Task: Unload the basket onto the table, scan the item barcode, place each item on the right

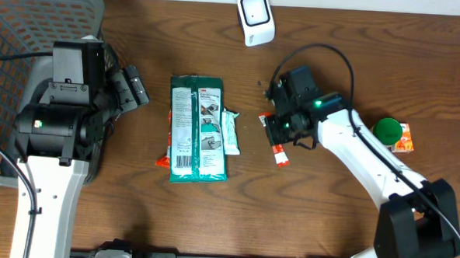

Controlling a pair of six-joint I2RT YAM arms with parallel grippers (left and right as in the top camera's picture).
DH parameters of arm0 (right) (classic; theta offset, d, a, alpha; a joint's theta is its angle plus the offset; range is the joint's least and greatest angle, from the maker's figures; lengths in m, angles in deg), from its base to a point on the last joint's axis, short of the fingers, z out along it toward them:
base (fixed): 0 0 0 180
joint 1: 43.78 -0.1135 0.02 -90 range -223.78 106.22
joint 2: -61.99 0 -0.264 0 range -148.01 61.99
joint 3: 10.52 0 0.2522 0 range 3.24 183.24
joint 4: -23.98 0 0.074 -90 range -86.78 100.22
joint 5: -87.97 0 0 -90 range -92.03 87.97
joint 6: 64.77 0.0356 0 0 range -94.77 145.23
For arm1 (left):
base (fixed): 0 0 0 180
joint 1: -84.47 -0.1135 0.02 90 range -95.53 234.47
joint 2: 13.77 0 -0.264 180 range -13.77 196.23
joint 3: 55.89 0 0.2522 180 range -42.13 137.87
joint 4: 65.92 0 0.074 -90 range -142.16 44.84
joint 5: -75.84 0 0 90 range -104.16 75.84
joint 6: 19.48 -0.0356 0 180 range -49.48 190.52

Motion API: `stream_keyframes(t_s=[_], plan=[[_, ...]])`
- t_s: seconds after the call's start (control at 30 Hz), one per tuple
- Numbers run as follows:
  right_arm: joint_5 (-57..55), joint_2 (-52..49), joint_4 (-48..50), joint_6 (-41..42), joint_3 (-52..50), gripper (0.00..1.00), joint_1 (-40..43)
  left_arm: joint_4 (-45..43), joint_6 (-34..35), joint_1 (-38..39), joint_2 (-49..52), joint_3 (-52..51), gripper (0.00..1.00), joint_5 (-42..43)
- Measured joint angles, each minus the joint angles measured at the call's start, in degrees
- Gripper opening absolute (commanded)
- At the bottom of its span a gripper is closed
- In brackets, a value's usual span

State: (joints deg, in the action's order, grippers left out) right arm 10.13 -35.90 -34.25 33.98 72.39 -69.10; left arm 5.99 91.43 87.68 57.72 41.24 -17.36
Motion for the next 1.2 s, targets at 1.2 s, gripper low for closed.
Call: stream_keyframes(t_s=[1.2], plan=[[-3.78, -2.47, 8.04, 1.51, -11.72, 0.07, 0.0, 0.0, 0.0, 0.0, 0.0, 0.0, 0.91, 0.0]])
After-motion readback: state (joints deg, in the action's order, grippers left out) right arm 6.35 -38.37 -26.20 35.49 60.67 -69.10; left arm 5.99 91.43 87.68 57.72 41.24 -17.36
